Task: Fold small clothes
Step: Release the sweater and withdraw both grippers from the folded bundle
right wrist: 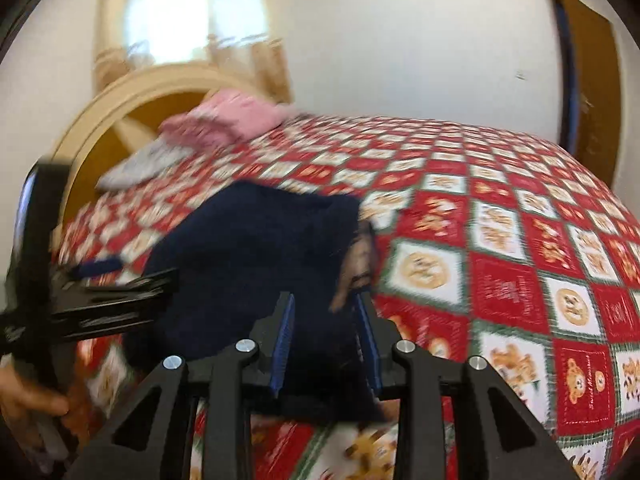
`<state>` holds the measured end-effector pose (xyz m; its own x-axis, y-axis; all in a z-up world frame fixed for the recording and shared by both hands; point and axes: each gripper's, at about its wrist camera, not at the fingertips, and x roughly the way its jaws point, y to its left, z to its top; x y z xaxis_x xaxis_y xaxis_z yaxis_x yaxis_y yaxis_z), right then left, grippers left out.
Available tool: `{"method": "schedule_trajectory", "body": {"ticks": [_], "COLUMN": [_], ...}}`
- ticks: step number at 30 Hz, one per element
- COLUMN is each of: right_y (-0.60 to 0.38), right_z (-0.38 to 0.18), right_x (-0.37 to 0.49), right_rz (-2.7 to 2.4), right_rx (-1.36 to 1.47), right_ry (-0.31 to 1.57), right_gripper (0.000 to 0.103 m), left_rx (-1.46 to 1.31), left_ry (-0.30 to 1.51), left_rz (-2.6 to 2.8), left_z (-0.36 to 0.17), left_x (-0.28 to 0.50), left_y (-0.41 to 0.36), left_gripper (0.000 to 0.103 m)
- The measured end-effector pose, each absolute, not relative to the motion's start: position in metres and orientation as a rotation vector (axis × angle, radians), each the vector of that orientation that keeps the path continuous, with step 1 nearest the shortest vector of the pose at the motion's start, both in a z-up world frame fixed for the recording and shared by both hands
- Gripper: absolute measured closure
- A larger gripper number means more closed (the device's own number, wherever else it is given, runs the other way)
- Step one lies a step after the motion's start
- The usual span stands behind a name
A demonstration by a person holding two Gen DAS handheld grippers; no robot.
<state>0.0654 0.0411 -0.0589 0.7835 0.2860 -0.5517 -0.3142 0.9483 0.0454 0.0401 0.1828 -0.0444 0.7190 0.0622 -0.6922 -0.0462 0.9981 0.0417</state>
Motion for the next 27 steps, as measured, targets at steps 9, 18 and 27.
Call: {"method": "schedule_trajectory", "body": {"ticks": [9,18,27], "right_y": [0.022,0.01,0.018], "right_z": [-0.094,-0.065,-0.001], "right_x": [0.075,0.001,-0.084], "right_rz": [0.246,0.221,0.175], "right_rx": [0.012,0.196,0.112], "right_ry": [0.799,0.75,0.498], "right_gripper": [0.076,0.073,0.073], "left_rx": [0.042,0.138,0.087], "left_ry": [0.822,0.745,0.748], "left_rz": [0.08,0.06,0.023], "left_z": [-0.059,-0.04,-0.013], "left_x": [0.024,-0.027,-0.084], "left_y": [0.177,0.159,0.156], "left_gripper": [0.006,0.002,0.0]}}
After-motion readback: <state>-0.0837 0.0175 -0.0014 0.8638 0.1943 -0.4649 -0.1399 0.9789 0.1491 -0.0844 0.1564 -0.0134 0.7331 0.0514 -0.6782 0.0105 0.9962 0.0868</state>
